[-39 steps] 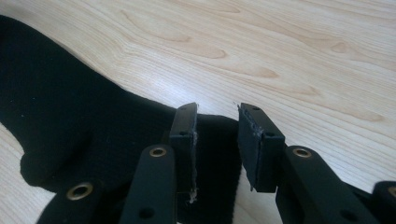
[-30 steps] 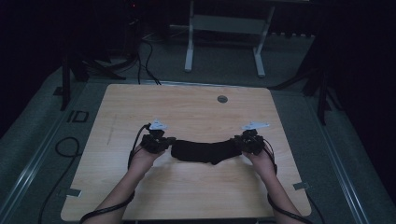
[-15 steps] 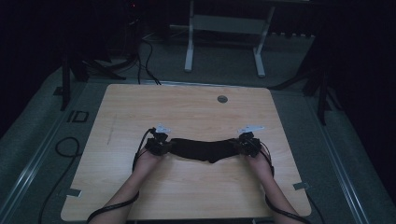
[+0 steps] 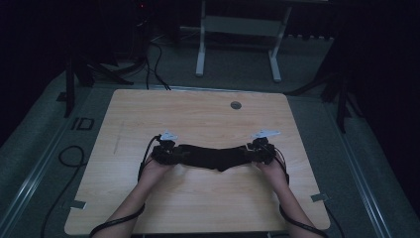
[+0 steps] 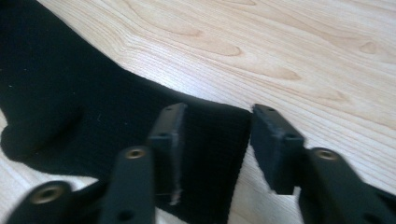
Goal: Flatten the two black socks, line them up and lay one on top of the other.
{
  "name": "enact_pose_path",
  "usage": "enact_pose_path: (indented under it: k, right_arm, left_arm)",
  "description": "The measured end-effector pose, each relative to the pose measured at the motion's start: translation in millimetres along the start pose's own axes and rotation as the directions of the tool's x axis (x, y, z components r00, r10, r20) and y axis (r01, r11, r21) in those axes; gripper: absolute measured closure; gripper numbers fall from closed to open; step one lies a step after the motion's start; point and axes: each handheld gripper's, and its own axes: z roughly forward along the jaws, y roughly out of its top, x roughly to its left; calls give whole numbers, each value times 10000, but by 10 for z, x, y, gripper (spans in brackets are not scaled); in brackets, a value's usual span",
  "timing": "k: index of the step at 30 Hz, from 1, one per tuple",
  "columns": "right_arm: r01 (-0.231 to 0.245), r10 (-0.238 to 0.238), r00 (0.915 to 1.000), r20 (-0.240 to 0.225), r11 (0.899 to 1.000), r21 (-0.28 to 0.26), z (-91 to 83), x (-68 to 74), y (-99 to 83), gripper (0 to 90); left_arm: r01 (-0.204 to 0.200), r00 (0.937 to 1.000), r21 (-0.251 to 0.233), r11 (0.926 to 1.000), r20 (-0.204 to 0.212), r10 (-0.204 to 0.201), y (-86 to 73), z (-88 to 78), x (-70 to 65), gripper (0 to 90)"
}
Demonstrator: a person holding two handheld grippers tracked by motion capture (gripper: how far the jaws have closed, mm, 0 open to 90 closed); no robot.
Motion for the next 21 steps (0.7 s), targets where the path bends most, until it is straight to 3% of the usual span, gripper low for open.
enact_pose_path:
  k: [3,8,10,12,16,21]
  right_arm:
    - [-23,22,10000,-63,9999,-167,-57,2,33,397]
    - [-152,147,9999,-87,9986,-498,-142,-3,65,286]
    - [-223,202,9993,-311,9974,-686,-178,-19,72,208]
    - [58,-80,9993,-352,9980,-632,-191,-10,60,146]
    - [136,-172,9982,-575,9979,-634,-197,-20,23,139]
    - [217,-255,9973,-688,9982,-558,-203,-55,-55,139]
  left_arm:
    - [35,9999,-185,9998,97,-33,16,-40,-28,321]
    - [-215,9993,-490,9986,-300,201,10,-82,-55,143]
    - [-229,9993,-545,9983,-310,212,-2,-90,-52,143]
    - [-242,9994,-540,9982,-267,227,-23,-95,-54,142]
    - [-554,9976,-504,9972,-446,532,-76,-100,-93,142]
    - [-624,9967,-467,9970,-547,599,-124,-141,-85,141]
